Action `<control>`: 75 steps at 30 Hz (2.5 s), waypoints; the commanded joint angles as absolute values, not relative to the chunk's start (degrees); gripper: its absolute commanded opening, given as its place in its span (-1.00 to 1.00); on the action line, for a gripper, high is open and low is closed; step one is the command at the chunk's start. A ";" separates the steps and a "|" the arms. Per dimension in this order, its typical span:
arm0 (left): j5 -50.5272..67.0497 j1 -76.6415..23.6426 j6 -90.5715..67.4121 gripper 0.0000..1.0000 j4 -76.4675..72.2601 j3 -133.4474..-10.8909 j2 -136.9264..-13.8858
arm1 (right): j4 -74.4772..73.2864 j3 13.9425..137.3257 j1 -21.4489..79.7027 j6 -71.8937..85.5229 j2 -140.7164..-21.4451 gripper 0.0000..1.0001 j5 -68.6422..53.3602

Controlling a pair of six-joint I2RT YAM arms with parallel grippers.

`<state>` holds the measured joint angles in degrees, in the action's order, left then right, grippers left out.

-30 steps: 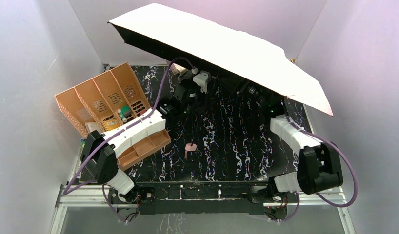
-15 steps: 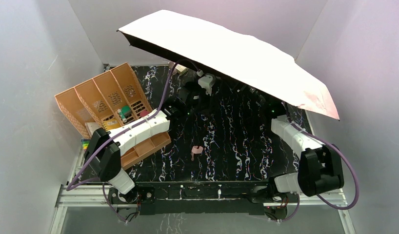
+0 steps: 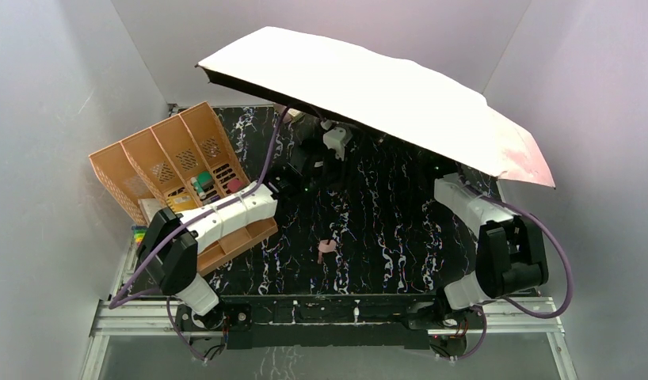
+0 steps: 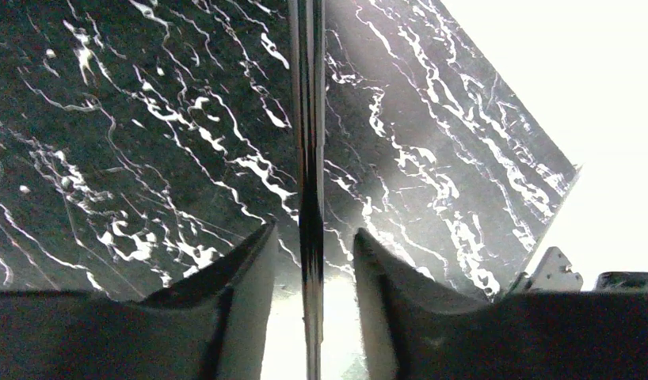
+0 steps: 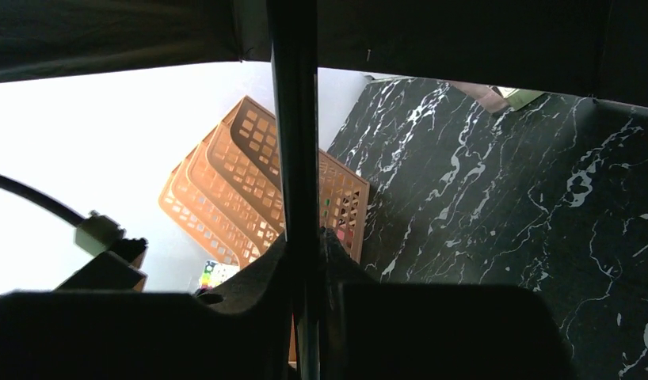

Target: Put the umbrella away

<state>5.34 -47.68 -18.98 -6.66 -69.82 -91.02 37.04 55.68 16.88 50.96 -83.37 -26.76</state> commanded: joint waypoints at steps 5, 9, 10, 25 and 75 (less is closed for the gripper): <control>5.79 -48.08 -21.99 0.23 -10.27 -67.67 -83.79 | 47.37 61.00 16.11 58.55 -85.68 -1.00 -39.52; 5.63 -47.63 -22.60 0.31 -11.26 -67.06 -82.17 | 50.97 62.15 15.91 64.14 -86.59 -1.00 -42.14; 5.89 -47.49 -22.84 0.31 -11.59 -67.01 -81.96 | 51.94 62.35 15.82 65.47 -86.68 -1.00 -42.67; 14.56 -44.60 -32.73 0.06 -25.34 -68.60 -84.74 | 69.39 62.76 15.28 80.63 -87.80 -1.00 -47.76; 16.96 -43.51 -26.67 -1.00 -15.52 -73.32 -87.49 | 65.53 59.03 11.81 65.21 -86.91 0.69 -28.13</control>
